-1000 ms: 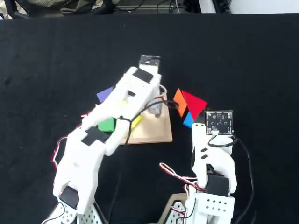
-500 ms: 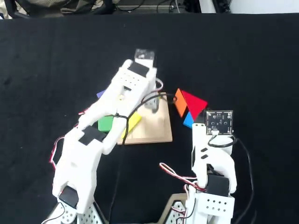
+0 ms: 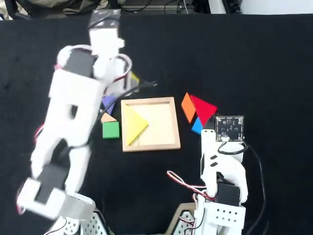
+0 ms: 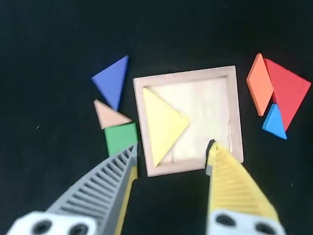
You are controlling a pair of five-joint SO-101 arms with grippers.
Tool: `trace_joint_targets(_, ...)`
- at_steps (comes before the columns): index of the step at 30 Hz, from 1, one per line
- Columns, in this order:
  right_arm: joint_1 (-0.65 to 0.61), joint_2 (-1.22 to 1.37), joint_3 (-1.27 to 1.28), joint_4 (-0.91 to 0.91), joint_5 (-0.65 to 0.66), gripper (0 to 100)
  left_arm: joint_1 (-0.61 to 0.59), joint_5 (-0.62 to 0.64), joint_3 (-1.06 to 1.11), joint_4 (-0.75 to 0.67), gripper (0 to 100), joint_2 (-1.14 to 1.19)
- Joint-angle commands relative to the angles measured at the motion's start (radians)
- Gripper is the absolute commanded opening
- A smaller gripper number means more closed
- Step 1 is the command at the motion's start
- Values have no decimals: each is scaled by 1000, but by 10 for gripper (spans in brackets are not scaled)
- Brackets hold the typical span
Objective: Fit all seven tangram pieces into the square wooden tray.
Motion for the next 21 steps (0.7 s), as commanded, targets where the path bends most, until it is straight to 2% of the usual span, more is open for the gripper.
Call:
trace_joint_targets(1,-8,-74,-1,-18,-14,12,-15,-43,289,-32,234,-313)
trace_joint_targets(4,-11,-74,-1,-18,-14,13,-79,-63,556,-147,235,-514)
trace_joint_targets(7,-11,-74,-1,-18,-12,29,-222,-100,849,-379,235,-710)
trace_joint_targets(9,-11,-74,-15,5,-3,80,-303,-104,1050,-546,235,-812)
trace_joint_targets(12,-12,-74,-84,92,26,128,-321,-104,1277,-706,235,-865)
trace_joint_targets(15,-38,-74,-125,158,29,106,-314,-91,1369,-772,235,-835)
trace_joint_targets(21,-123,-73,-205,262,89,100,-317,17,1383,-853,231,-723)
